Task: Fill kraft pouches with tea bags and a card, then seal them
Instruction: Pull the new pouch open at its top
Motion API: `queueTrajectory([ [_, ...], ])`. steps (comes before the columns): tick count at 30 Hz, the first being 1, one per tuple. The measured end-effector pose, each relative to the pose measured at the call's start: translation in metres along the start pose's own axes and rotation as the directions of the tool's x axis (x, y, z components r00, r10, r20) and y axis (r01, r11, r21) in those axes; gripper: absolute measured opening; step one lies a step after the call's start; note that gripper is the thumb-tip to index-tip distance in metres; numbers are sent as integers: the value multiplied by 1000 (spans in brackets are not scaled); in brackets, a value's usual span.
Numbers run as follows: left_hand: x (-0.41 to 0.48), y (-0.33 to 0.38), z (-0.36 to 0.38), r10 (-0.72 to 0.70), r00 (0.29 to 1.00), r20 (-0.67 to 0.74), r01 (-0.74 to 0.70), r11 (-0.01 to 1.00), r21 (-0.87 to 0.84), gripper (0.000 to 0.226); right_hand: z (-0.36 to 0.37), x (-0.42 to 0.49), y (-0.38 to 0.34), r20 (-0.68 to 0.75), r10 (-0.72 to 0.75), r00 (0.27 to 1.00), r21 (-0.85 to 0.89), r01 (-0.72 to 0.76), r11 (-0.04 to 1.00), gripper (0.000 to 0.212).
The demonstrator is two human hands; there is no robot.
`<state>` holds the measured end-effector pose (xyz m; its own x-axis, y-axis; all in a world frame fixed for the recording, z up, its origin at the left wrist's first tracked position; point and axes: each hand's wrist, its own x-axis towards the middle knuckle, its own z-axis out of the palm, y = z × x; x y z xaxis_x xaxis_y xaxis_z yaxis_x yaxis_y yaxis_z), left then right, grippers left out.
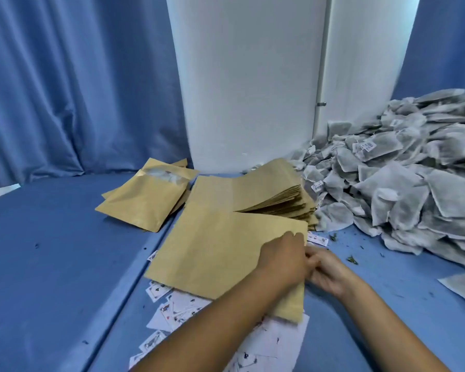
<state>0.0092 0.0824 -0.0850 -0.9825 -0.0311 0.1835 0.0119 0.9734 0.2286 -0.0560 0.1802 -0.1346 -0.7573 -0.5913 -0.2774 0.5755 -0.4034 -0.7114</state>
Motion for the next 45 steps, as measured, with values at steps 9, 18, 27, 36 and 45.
queueTrajectory([
  [9, 33, 3, 43, -106, 971, 215, 154, 963, -222, 46, -31, -9, -8, 121, 22, 992, 19, -25, 1000, 68],
  [18, 41, -23, 48, -138, 944, 300, 288, 786, -547, 32, -23, -8, -8, 140, 39, 989, 60, -48, 997, 65],
  [27, 38, -30, 51, -129, 971, 201, 234, 687, -688, 31, -20, -9, -6, 80, -9, 997, 48, 5, 999, 34],
  [36, 34, -19, 57, -85, 994, -72, 32, 837, -546, 42, -21, -4, 10, -18, -435, 900, -814, 239, 529, 23],
  [45, 32, -8, 54, 50, 928, -369, -187, 919, -347, 32, -19, -6, 0, -155, -471, 868, -717, 229, 659, 20],
])
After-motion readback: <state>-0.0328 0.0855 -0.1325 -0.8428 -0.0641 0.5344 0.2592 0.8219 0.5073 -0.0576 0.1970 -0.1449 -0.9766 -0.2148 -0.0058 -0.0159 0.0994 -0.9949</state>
